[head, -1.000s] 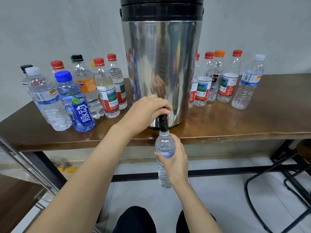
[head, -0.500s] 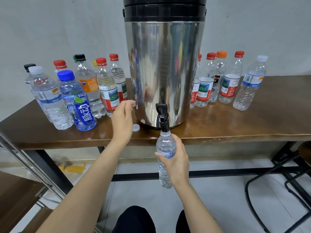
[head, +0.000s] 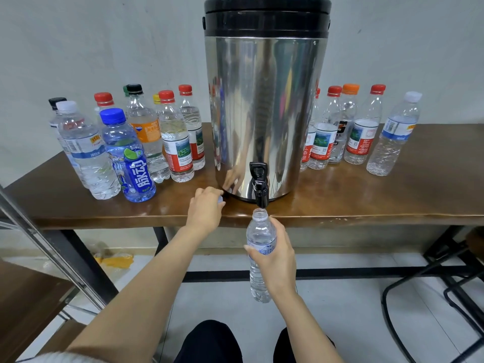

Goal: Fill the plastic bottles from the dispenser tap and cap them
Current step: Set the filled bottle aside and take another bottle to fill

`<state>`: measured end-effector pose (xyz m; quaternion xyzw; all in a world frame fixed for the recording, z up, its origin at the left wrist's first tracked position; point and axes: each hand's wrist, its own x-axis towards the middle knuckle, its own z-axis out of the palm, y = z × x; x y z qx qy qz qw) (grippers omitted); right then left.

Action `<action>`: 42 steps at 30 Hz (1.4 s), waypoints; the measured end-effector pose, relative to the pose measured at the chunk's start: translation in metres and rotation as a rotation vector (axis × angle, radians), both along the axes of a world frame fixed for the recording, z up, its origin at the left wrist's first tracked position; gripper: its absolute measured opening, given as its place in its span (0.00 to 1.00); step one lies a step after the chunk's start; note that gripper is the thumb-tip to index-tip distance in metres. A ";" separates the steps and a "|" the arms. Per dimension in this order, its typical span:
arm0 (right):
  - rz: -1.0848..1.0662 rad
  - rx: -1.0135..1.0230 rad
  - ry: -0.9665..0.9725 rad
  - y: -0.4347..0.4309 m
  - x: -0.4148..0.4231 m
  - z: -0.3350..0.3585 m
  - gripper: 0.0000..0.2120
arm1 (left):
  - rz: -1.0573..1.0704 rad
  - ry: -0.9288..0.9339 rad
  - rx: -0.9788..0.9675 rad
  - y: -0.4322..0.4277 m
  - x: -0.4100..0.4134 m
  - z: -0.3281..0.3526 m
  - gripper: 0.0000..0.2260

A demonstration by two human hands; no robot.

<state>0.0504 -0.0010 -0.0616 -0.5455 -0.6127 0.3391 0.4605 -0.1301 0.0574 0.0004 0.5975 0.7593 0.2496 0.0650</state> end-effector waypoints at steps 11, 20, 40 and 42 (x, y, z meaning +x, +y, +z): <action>0.118 0.043 0.007 -0.023 -0.009 0.020 0.37 | -0.125 -0.791 0.303 -0.061 0.008 0.041 0.07; 0.214 0.169 0.046 -0.037 -0.032 0.060 0.38 | -0.376 -0.593 0.206 -0.100 -0.001 0.095 0.10; 0.271 0.254 0.030 -0.037 -0.060 0.082 0.37 | -0.459 -0.618 0.161 -0.125 -0.029 0.120 0.16; 0.268 0.258 0.024 -0.035 -0.062 0.082 0.37 | -0.433 -0.658 0.187 -0.125 -0.028 0.120 0.16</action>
